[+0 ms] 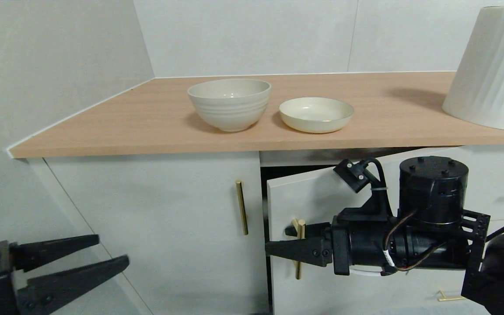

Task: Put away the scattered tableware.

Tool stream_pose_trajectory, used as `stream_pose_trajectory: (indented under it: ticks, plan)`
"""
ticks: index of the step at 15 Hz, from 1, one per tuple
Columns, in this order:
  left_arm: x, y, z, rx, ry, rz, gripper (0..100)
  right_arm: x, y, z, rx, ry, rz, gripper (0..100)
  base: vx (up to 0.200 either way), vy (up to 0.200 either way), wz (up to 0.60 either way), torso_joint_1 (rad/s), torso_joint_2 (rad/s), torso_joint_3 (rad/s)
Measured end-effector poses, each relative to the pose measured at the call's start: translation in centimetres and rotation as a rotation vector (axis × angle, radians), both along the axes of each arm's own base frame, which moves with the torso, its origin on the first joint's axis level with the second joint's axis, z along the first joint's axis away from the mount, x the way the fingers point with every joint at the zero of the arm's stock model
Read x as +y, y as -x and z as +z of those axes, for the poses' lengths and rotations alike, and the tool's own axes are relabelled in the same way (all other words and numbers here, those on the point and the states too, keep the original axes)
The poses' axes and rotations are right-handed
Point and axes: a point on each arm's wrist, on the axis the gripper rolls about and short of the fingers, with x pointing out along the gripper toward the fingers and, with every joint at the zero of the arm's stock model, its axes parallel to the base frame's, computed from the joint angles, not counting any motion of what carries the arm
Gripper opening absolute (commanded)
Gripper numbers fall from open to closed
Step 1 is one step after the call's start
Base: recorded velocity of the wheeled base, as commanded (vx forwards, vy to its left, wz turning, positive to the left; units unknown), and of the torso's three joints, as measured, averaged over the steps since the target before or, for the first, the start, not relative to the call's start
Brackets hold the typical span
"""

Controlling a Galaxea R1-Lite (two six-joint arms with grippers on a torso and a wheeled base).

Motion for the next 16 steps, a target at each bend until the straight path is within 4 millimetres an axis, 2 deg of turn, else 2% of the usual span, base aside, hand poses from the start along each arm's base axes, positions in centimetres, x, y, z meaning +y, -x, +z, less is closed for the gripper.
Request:
stream_pose_trajectory:
  ticks: [3, 6, 7, 12, 16]
  plan:
    - [-1.7, -2.2, -1.6, 0.087, 0.065, -0.051, 100, 0.0, 0.0, 0.0, -0.005, -0.005, -0.001, 100, 0.000, 0.000, 0.00, 0.000, 0.00, 0.000]
    - [-2.1, -3.0, -2.6, 0.146, 0.055, -0.061, 100, 0.0, 0.0, 0.0, -0.006, -0.006, -0.001, 100, 0.000, 0.000, 0.00, 0.000, 0.00, 0.000]
    - [-2.2, -3.1, -2.8, 0.153, 0.053, -0.061, 0, -0.1, 0.0, 0.0, -0.006, -0.006, -0.001, 100, 0.000, 0.000, 0.00, 0.000, 0.00, 0.000]
    - [-2.5, -3.5, -3.1, 0.175, 0.045, -0.070, 0, -0.1, 0.1, -0.1, -0.006, -0.005, 0.000, 100, 0.000, 0.000, 0.00, 0.000, 0.00, 0.000]
    - [-3.1, -4.7, -3.4, 0.206, 0.033, -0.084, 0, -0.1, 0.1, -0.1, -0.006, -0.005, -0.001, 100, 0.000, 0.000, 0.00, 0.000, 0.00, 0.000]
